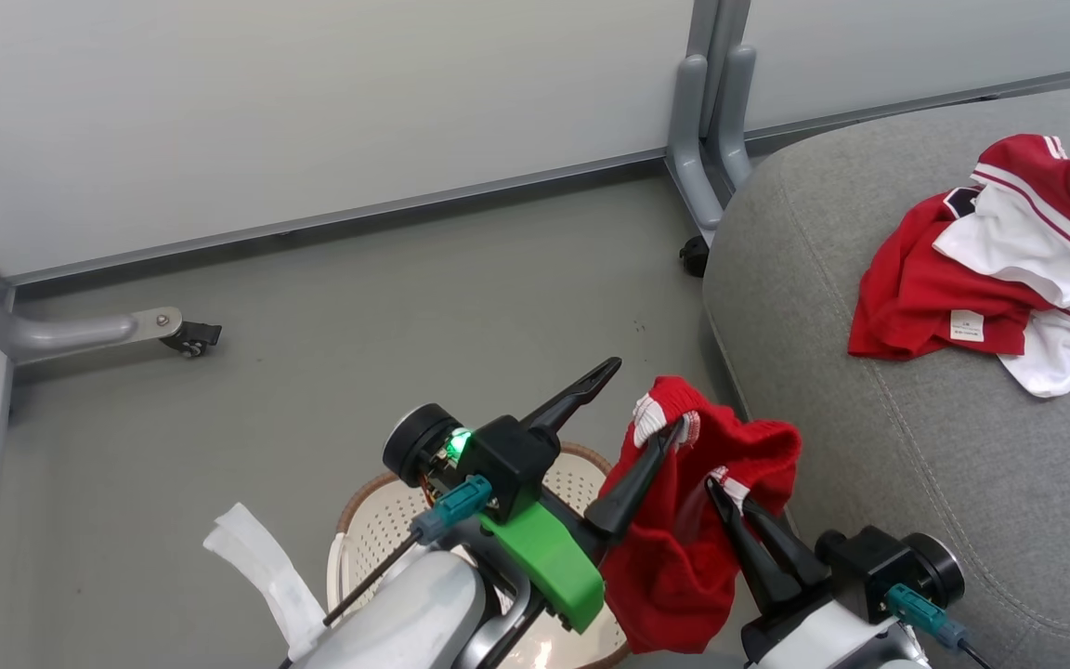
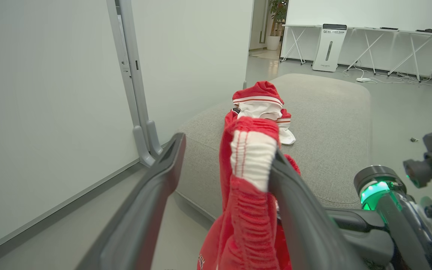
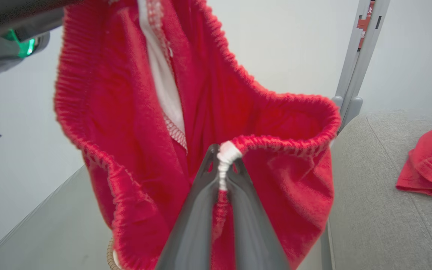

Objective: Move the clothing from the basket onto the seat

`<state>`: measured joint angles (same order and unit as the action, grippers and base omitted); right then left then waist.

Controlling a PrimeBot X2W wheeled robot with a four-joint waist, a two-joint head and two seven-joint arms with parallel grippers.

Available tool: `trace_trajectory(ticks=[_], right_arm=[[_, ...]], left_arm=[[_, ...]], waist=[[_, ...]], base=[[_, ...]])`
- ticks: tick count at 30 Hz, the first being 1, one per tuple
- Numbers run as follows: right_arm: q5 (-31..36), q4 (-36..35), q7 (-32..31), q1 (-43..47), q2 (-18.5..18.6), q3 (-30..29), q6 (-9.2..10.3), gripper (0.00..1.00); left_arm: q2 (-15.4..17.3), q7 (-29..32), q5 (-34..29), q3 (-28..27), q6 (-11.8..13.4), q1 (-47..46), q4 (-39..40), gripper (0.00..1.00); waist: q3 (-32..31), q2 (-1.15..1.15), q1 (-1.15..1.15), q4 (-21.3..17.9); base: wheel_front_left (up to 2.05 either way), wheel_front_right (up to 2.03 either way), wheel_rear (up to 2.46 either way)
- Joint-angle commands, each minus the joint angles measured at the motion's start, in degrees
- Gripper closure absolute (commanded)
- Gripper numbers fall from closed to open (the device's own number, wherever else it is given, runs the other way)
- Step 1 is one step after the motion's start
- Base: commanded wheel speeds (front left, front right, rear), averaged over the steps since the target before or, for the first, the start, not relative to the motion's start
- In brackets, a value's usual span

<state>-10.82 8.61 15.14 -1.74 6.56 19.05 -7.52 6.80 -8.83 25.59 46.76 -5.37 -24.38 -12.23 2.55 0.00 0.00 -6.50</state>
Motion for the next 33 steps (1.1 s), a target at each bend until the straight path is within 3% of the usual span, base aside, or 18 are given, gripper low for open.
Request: trace_trajectory(ticks=[1,20,27,33], right_arm=[[0.3,-0.29,0.0,-0.17,0.14,-0.26,0.06,1.0],[0.41,-0.73,0.0,-0.82,-0.29,-0.55,0.06,1.0],[-0.36,-6.0,0.0,-1.22,-1.01,-5.58,0.06,1.0],[-0.95,-12.65,0.0,-2.06,-1.3,-10.53,0.06,1.0]], left_arm=[[0.45,-0.27,0.54,-0.12,0.18,-0.2,0.2,0.0],[1.53,2.58,2.36,1.47,-0.59,-1.13,0.26,0.0],[2.76,1.83,2.66,1.08,0.13,-0.13,0.53,0.0],[4.06,1.15,3.25,0.64,0.6,1.24,1.47,0.0]], waist=[[0.13,0.0,0.0,-0.05],[1.18,0.0,0.0,-0.62],[2.23,0.0,0.0,-1.81],[3.67,0.0,0.0,-5.15]], base=[[0.0,0.0,0.0],[0.0,0.0,0.0],[0.0,0.0,0.0],[0.0,0.0,0.0]])
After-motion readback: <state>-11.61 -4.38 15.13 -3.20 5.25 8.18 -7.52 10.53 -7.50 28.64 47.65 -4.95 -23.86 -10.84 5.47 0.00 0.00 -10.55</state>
